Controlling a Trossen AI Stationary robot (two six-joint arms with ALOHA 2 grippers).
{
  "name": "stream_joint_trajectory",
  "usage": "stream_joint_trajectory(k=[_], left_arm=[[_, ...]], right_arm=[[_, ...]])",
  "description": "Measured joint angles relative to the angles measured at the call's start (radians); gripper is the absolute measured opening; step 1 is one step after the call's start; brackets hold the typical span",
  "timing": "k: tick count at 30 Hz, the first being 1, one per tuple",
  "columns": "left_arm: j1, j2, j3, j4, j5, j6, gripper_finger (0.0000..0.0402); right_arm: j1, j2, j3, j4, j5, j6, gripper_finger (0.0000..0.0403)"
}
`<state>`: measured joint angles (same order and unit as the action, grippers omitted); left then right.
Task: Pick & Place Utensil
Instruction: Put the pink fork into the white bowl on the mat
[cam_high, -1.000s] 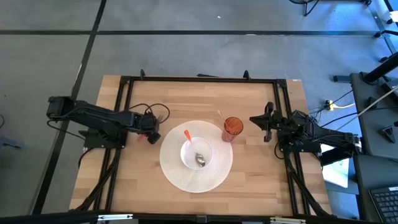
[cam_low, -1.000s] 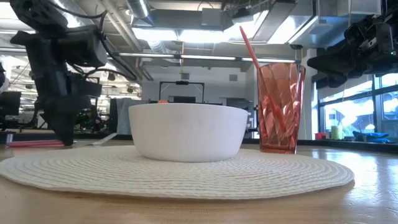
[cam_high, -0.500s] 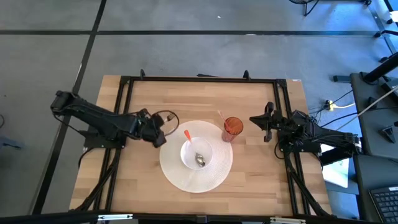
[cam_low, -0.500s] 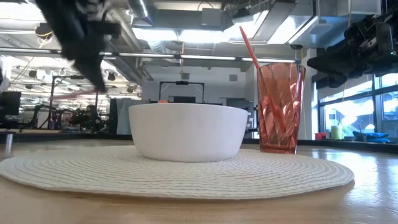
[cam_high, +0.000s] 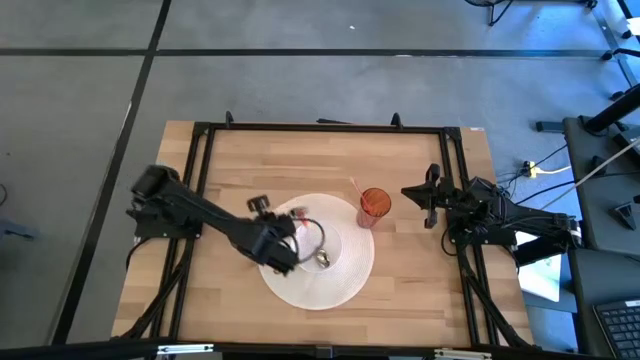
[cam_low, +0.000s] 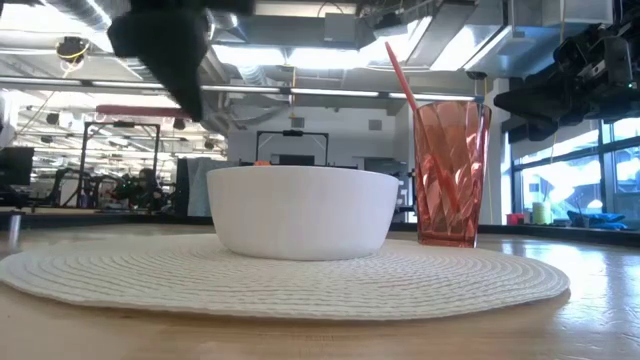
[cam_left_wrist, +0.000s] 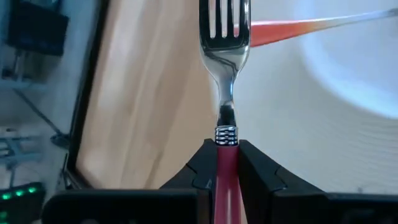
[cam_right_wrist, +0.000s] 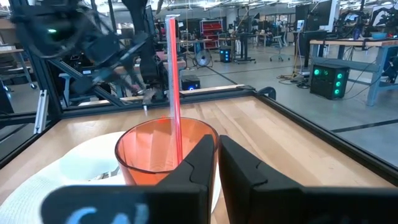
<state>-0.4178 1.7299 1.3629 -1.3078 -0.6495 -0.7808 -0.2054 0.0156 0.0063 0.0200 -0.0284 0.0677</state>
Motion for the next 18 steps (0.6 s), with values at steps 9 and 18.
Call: stream_joint_trajectory(k=[9, 18], left_arm=[[-0.033, 0.154, 0.291, 0.010, 0.134, 0.180, 0.0035], [0.077, 0.236, 0.332, 0.022, 0.320, 0.262, 0.0035]], right_arm=[[0.000, 0.000, 0.000, 0.000, -0.002, 0.006, 0.0026], [0.000, 0.000, 0.000, 0.000, -0.002, 0.007, 0.0026]])
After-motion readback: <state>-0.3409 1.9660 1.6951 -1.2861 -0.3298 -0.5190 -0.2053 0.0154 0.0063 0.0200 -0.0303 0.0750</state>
